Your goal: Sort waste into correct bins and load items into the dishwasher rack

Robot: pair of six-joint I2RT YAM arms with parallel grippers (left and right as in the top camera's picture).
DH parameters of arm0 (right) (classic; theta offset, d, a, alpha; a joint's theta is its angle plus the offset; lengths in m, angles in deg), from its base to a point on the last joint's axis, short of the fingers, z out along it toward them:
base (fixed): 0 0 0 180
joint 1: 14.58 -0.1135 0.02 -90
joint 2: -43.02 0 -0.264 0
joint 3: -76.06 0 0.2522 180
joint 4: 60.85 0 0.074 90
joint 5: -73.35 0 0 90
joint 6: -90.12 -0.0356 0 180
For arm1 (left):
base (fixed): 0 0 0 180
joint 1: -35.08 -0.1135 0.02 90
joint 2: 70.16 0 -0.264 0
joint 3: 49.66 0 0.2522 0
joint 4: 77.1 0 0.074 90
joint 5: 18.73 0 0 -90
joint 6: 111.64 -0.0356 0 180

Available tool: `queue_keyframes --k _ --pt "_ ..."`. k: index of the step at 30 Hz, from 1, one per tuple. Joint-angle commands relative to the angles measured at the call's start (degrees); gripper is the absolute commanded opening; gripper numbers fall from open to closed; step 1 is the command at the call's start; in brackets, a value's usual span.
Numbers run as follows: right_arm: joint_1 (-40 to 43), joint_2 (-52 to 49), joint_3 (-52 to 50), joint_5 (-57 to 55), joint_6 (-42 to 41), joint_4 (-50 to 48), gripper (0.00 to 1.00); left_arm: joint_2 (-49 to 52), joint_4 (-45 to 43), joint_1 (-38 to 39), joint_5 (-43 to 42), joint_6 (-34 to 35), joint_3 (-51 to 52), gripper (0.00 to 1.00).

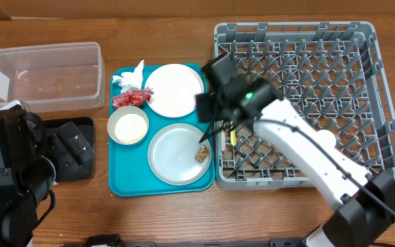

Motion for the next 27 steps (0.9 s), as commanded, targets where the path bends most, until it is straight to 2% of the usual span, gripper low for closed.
queue_keyframes --k 1,6,22,24,27 --pt "-4.37 1.25 1.66 0.81 -2.25 -0.63 0.55 0.0 -0.22 -0.39 0.55 0.55 -0.11 1.0" --pt "-6.6 1.2 1.66 0.81 -2.29 -1.03 0.59 0.0 -0.22 -0.42 0.55 0.55 -0.11 1.0" --pt "-5.97 1.2 1.66 -1.42 -2.25 -0.5 0.7 0.0 -0.22 -0.42 0.55 0.55 -0.11 1.0" --pt "-4.74 1.95 1.66 -2.82 -2.29 0.37 0.7 0.0 -1.03 -0.39 -4.28 4.55 -0.11 1.0" --pt "-2.54 3.93 1.66 -3.52 -2.45 1.49 0.71 0.0 -2.03 -0.39 -9.97 5.49 -0.11 1.0"
